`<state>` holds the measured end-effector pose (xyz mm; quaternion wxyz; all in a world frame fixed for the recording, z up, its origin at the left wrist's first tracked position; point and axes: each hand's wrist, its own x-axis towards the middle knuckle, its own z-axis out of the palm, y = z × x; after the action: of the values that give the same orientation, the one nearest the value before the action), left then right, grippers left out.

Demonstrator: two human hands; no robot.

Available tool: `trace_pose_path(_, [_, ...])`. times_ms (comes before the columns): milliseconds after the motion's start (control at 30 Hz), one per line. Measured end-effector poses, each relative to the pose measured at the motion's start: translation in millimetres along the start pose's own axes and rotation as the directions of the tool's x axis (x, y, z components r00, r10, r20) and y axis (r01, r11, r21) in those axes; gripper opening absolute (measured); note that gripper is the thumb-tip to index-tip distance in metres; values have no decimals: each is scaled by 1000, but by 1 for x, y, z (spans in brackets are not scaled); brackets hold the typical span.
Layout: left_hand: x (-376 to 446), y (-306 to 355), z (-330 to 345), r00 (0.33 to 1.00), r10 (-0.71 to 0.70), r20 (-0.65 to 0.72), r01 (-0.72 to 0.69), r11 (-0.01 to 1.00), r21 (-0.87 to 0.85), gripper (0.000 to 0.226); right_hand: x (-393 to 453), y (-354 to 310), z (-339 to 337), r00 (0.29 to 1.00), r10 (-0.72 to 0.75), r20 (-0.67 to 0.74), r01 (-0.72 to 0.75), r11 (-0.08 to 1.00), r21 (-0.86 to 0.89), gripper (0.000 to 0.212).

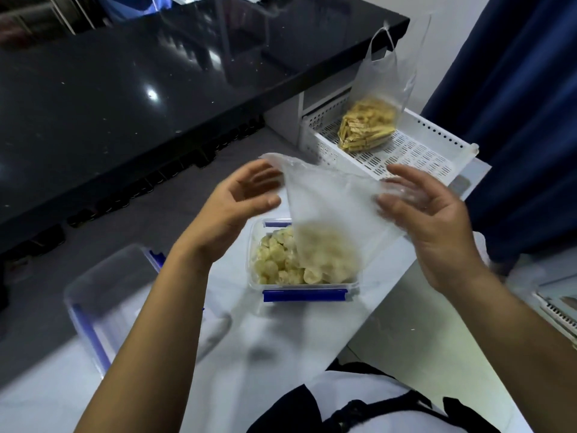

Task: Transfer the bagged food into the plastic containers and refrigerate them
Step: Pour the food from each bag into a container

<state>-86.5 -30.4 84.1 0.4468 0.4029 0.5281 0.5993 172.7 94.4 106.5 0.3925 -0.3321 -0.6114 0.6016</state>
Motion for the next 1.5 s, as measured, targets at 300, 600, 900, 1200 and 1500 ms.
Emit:
trace_pose_path(300, [4,-29,32,979,-181,92,151,953,264,44,-35,57,-14,958,278,-68,-283,956,-78,21])
trace_pose_path(600, [21,-13,33,958,20,-286,0,998,70,17,1,33,-10,984,165,-68,-167,986,-25,13])
trace_pose_path(900, [10,6,25,933,96,-348,-62,992,109,6,20,21,-1,992,123,-24,-124,991,-50,13])
trace_pose_path(1200, [-2,15,10,909,159,-385,-104,982,159,15,26,17,13,995,99,35,-96,994,-59,16])
trace_pose_path(1500, [-10,40,7,904,237,-357,-167,962,216,11,32,-3,19,999,35,29,-34,999,-36,14])
